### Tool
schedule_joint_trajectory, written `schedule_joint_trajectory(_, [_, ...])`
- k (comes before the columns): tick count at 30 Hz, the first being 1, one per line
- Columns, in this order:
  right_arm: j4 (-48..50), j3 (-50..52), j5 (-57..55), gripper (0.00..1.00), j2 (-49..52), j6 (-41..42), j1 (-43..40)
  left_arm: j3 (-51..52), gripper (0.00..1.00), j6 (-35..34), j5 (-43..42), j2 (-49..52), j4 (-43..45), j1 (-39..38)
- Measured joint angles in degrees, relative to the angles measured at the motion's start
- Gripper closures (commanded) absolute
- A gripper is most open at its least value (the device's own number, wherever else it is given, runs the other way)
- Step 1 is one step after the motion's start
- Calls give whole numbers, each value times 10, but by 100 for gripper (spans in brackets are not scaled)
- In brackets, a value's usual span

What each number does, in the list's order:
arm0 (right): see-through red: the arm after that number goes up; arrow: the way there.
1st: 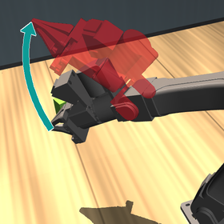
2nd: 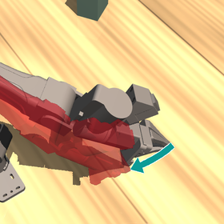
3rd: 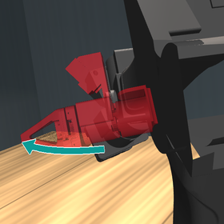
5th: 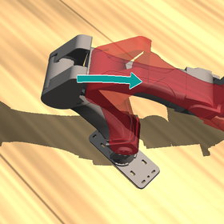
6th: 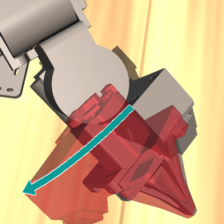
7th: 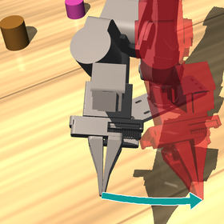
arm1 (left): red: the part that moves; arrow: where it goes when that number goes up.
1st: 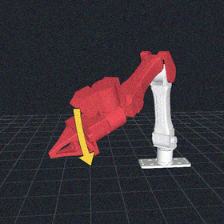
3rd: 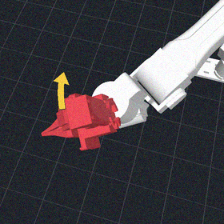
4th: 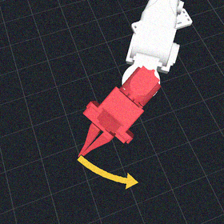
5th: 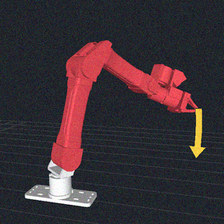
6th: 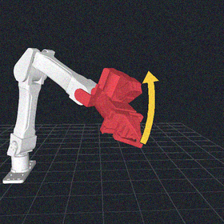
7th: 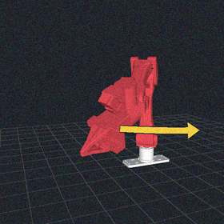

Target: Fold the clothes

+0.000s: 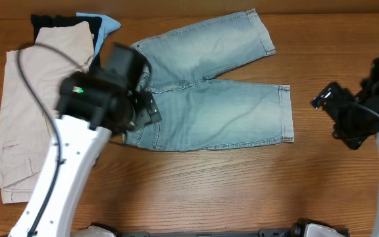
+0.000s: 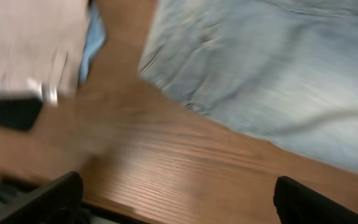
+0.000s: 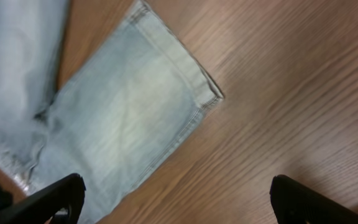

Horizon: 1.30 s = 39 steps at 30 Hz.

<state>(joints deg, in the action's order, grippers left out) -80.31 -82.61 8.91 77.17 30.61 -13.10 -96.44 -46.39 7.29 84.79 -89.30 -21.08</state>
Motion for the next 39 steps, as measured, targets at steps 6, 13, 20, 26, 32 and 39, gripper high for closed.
schedule_joint_trajectory(6, [97, 121, -9, 16, 4, 18, 0, 200, 0, -241, 29, -3, 102, -6])
schedule_joint_trajectory(13, [186, 187, -15, 24, 6, 24, 30, 376, 11, -339, 18, -3, 353, 0])
schedule_joint_trajectory(20, [212, 193, -37, 24, 42, 28, 87, 473, 19, -360, 13, 5, 476, 47])
schedule_joint_trajectory(26, [220, 194, -50, 27, 102, 35, 99, 481, 30, -341, 8, 42, 545, 84])
schedule_joint_trajectory(32, [222, 194, -55, 30, 122, 37, 99, 481, 60, -319, -10, 98, 574, 84])
schedule_joint_trajectory(39, [218, 194, -55, 34, 123, 42, 99, 464, 96, -313, -24, 117, 581, 84])
